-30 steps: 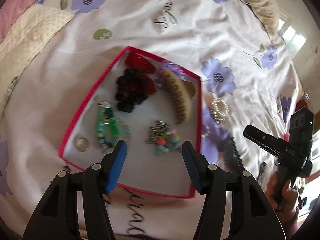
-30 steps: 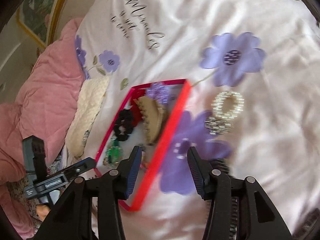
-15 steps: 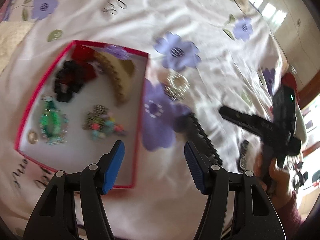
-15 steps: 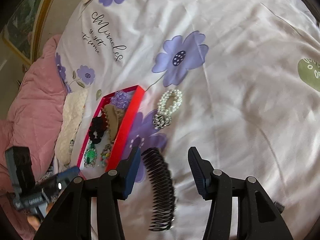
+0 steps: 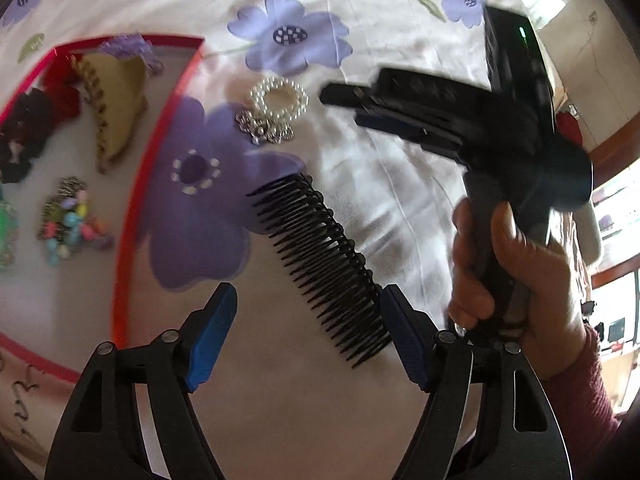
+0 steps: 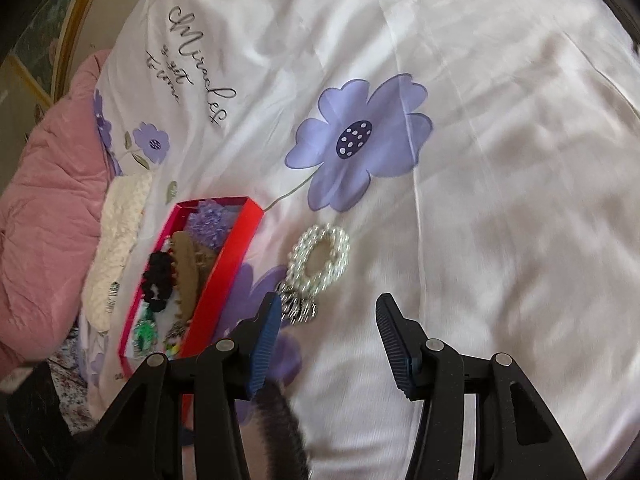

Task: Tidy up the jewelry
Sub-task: 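Grasp the black comb with the left tool while the right tool grasps the pearl bracelet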

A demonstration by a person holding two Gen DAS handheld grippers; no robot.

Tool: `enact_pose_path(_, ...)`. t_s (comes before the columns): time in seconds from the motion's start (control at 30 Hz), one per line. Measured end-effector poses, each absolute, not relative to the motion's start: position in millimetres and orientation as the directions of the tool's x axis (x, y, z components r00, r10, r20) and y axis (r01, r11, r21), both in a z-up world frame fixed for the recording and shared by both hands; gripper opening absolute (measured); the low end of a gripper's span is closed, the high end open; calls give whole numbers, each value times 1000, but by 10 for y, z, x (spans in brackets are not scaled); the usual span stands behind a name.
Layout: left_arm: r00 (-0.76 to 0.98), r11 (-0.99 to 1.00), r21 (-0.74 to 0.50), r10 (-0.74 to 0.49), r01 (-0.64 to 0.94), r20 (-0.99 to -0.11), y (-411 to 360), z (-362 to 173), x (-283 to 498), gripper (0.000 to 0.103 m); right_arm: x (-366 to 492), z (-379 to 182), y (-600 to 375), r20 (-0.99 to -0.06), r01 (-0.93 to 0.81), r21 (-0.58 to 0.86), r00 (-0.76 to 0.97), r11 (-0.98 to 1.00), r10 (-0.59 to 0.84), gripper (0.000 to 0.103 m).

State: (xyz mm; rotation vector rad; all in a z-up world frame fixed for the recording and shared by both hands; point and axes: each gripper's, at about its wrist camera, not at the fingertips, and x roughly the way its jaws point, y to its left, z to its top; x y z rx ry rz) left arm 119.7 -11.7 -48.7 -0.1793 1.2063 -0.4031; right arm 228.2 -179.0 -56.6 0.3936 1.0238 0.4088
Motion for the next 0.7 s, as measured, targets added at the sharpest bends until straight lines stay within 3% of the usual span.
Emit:
enact_pose_path(0.37, 276, 928, -339, -371, 158, -887, -291, -803, 1362, 77, 2711, -839, -1509, -776, -184, 446, 408, 876, 481, 52)
enact_pose_path(0.4, 283, 930, -332, -366, 161, -887, -303, -802, 1350, 77, 2729, -851, -1487, -776, -188, 444, 409, 876, 481, 47)
enact_pose_path(0.43, 289, 933, -321, -356, 164, -889, -318, -803, 1336, 76, 2737, -860, -1471, -776, -193, 441, 409, 877, 480, 36)
enact_pose_path(0.47, 298, 935, -310, -349, 171, -888, -332, -799, 1317, 74, 2747, -867, -1457, -779, -196, 435, 408, 879, 476, 26)
enact_pose_path(0.5, 304, 936, -305, -347, 178, -887, -343, -792, 1305, 62, 2752, -893, -1445, -788, -193, 424, 403, 885, 465, 12)
enact_pose_path(0.53, 306, 934, -306, -350, 183, -885, -346, -783, 1295, 46, 2761, -917, -1452, -791, -189, 426, 396, 885, 466, 12)
enact_pose_path(0.57, 306, 932, -312, -357, 186, -883, -342, -774, 1288, 42, 2748, -924, -1472, -784, -188, 438, 398, 879, 476, 12)
enact_pose_path(0.7, 310, 926, -329, -374, 186, -874, -276, -746, 1242, 40, 2611, -839, -1615, -767, -168, 476, 402, 864, 500, 11)
